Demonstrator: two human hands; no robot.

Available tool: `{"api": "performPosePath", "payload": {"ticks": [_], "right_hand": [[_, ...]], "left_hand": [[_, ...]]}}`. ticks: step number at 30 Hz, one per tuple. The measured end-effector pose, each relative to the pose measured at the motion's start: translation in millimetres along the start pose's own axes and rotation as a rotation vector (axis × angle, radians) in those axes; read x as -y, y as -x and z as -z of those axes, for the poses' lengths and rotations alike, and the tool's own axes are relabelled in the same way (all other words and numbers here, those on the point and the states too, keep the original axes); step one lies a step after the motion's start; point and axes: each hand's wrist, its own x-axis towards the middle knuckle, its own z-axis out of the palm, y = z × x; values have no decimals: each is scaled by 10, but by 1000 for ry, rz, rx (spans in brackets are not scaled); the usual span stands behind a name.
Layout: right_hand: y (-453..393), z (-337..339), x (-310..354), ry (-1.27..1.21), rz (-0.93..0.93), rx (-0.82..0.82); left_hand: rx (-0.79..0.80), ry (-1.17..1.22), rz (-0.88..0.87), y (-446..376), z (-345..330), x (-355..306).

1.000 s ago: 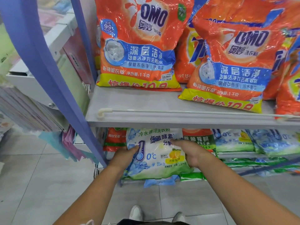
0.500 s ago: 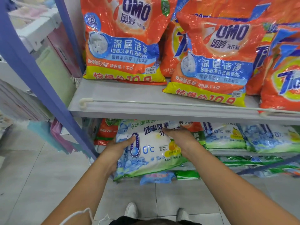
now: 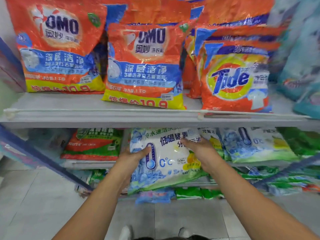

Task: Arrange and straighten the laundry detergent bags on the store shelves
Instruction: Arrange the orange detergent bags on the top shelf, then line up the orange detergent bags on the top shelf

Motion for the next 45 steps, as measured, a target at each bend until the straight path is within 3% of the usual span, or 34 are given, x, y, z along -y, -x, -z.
{"api": "performPosePath", "payload": {"ticks": [9, 11, 13, 17, 20, 25, 29, 35, 38, 40, 42, 45], "right_hand": [[-422, 1109, 5, -27, 90, -128], [-611, 1323, 58, 113, 75, -121], [-783, 1496, 67, 303, -41, -127], [-1142, 1559, -278, 568, 113, 23], [-1018, 1436, -376, 652, 132, -84], [-1113, 1471, -448, 723, 176, -91], [-1139, 1507, -488, 694, 176, -73], [-1270, 1544, -382, 810, 133, -101], [-1195, 1504, -220, 923, 62, -119], [-1076, 1400, -213, 999, 216, -236], [-913, 1208, -247, 1067, 397, -331], [-673, 715, -332, 1105, 599, -203]], "left_hand": [[30, -117, -53, -115, -1242, -248], [5, -168, -113, -229, -1412, -414], [28, -315, -127, -347, -1542, -495], [151, -566, -73, -542, -1643, -90], [42, -951, -222, -540, -1572, 320], [29, -934, -270, -546, -1575, 362], [-112, -750, -268, -545, -1654, 349], [-7, -1086, -258, -502, -1626, 370], [-78, -1078, -402, -413, -1451, 305], [-244, -1171, -468, -354, -1190, 311], [-383, -1206, -338, -307, -868, 319], [-463, -1221, -149, -298, -392, 380]]}}
